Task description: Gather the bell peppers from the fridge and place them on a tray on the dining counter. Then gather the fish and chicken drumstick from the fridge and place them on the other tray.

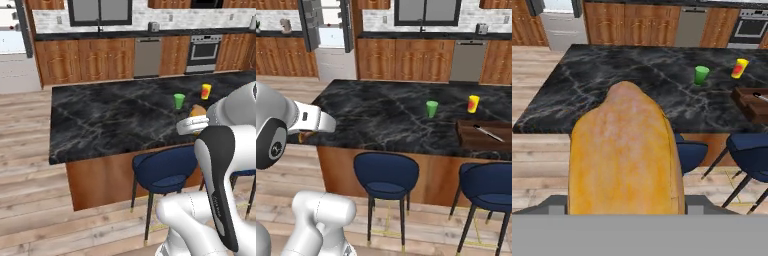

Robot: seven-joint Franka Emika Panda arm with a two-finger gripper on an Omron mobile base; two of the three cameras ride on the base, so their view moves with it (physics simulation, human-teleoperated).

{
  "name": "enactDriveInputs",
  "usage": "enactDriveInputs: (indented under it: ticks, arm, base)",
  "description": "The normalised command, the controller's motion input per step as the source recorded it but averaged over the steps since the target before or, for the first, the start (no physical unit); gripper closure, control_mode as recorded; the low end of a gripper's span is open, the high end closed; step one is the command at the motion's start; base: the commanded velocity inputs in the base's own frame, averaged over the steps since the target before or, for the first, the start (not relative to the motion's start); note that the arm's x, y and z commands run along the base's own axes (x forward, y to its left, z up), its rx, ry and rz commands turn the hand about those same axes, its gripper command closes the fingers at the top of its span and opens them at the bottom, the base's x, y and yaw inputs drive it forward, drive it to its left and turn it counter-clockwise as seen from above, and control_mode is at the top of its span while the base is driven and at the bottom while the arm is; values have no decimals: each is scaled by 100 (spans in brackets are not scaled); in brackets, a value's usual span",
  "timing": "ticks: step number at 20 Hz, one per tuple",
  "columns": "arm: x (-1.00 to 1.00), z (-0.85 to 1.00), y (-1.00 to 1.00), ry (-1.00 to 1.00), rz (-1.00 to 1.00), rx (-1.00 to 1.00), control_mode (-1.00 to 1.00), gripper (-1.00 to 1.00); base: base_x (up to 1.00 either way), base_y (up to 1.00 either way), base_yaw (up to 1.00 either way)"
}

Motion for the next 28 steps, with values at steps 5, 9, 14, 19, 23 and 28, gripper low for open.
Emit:
enactDriveInputs:
  ticks: [5,9,14,19,23,28]
  arm:
    - [0,0,0,0,0,0,100,100]
    - [0,0,0,0,0,0,100,100]
    - [0,0,0,0,0,0,100,100]
    - [0,0,0,0,0,0,100,100]
    - [0,0,0,0,0,0,100,100]
    - [0,0,0,0,0,0,100,100]
  base:
    - [0,-100,0]
    - [0,-100,0]
    - [0,-100,0]
    - [0,-100,0]
    - [0,-100,0]
    - [0,-100,0]
